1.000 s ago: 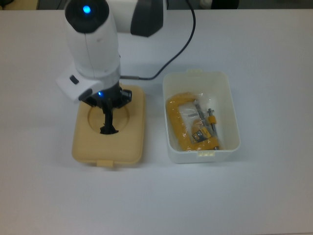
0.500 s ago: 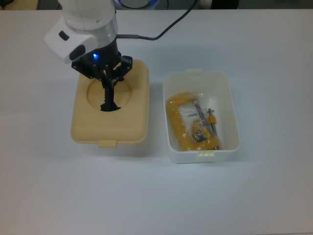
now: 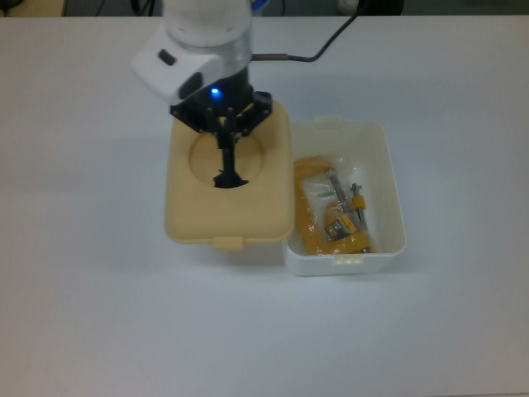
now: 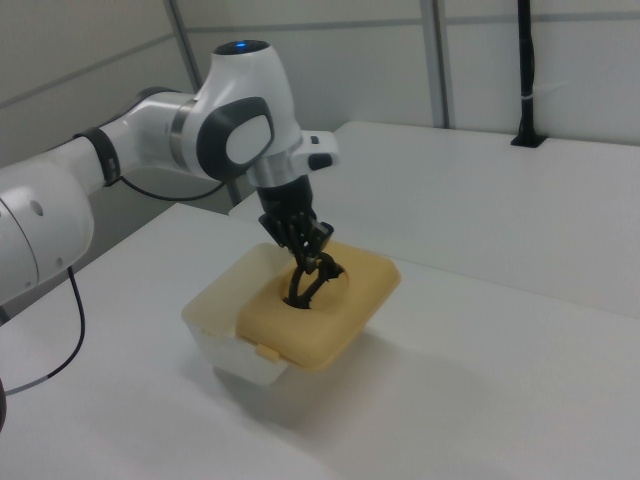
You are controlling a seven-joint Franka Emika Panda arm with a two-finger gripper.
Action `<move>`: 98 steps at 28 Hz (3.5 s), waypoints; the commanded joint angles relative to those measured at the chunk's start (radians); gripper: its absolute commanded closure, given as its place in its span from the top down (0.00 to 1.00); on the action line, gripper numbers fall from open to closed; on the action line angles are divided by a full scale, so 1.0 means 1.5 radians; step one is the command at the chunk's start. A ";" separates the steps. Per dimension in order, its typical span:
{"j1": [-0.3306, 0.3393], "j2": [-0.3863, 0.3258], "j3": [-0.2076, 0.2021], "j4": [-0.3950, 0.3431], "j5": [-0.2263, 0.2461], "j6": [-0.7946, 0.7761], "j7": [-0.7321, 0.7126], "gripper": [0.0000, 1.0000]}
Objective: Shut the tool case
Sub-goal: 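Lift the lid and carry it over the white box, then lower the lid onto the box rim and press it down, then open the gripper and raise it away from the handle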
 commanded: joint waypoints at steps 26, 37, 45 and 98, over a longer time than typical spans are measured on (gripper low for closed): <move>0.143 0.005 -0.007 0.014 -0.010 -0.006 0.120 0.00; 0.157 0.026 -0.006 0.026 -0.019 0.013 0.143 0.00; 0.160 0.035 -0.001 0.027 -0.031 0.035 0.161 0.00; 0.129 -0.060 -0.030 0.031 -0.029 -0.133 0.071 1.00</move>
